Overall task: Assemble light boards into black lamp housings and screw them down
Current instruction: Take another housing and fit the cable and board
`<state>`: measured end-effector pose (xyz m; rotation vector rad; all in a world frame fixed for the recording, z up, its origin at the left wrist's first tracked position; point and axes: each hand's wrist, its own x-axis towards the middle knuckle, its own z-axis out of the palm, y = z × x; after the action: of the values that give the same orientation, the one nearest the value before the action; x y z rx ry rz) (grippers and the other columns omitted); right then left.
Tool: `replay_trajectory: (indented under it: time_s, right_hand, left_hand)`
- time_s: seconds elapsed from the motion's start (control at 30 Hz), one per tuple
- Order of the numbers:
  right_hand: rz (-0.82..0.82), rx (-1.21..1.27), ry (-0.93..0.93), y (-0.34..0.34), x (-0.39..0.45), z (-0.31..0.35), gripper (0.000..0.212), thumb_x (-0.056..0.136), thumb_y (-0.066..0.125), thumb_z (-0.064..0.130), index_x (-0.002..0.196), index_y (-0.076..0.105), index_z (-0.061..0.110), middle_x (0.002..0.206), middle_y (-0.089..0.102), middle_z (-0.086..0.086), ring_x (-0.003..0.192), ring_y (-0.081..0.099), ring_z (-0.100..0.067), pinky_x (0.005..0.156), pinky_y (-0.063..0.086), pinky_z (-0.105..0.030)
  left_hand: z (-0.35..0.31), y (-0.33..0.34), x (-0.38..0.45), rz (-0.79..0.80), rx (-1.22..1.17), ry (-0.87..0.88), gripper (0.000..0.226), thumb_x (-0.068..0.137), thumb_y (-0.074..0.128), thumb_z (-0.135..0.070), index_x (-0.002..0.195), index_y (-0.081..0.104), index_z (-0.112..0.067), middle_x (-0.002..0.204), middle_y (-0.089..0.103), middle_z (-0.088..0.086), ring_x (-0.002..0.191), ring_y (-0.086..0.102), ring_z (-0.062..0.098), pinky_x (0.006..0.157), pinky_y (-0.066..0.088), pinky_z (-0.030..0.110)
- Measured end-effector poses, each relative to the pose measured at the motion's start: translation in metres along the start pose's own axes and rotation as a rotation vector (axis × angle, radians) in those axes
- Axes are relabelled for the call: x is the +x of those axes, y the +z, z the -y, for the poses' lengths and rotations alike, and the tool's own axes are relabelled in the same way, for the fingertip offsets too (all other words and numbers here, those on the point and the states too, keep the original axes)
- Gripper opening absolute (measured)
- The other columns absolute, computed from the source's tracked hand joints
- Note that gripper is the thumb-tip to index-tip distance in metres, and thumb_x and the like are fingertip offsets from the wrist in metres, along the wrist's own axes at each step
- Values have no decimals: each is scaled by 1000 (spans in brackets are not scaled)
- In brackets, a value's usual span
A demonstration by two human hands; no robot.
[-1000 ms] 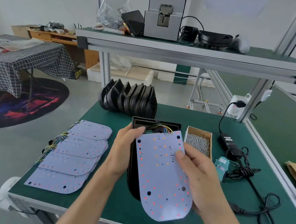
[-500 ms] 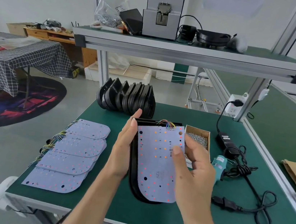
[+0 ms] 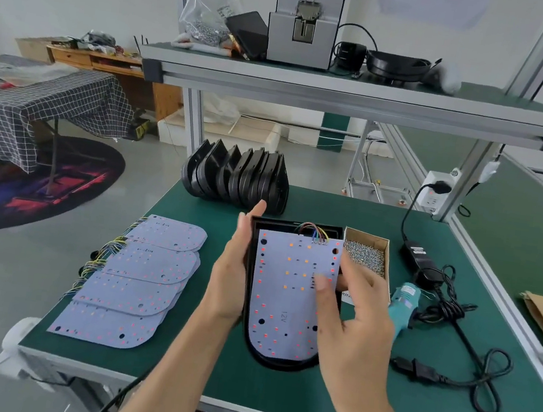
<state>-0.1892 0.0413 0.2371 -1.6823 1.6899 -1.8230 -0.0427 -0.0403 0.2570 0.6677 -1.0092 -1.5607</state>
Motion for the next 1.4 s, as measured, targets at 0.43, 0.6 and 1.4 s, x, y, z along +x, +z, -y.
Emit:
replay_trajectory:
  time_s: [0.43, 0.6, 1.4]
  right_hand:
    - [-1, 94, 109, 16, -23, -45, 32, 102, 56, 43, 133, 63, 45, 129, 64, 19, 126, 59, -16, 105, 44, -25]
    - [4, 99, 154, 24, -31, -52, 32, 101, 58, 39, 132, 58, 49, 126, 60, 31, 125, 56, -4, 104, 38, -12]
    - [245, -129, -248, 10, 21, -46, 24, 100, 62, 19, 123, 69, 23, 141, 45, 1, 137, 46, -16, 110, 36, -22]
  left_hand:
    - [29, 5, 0, -490, 565, 313, 70, 108, 21, -57, 81, 76, -24, 104, 70, -13, 110, 63, 13, 100, 42, 31]
    - [46, 3, -14, -506, 635, 295, 63, 104, 22, -61, 74, 62, -23, 71, 63, -7, 70, 58, 6, 66, 42, 19]
    - [47, 5, -31, -233, 508, 117, 20, 107, 50, -44, 93, 55, -31, 75, 58, -23, 70, 53, -1, 68, 44, 10]
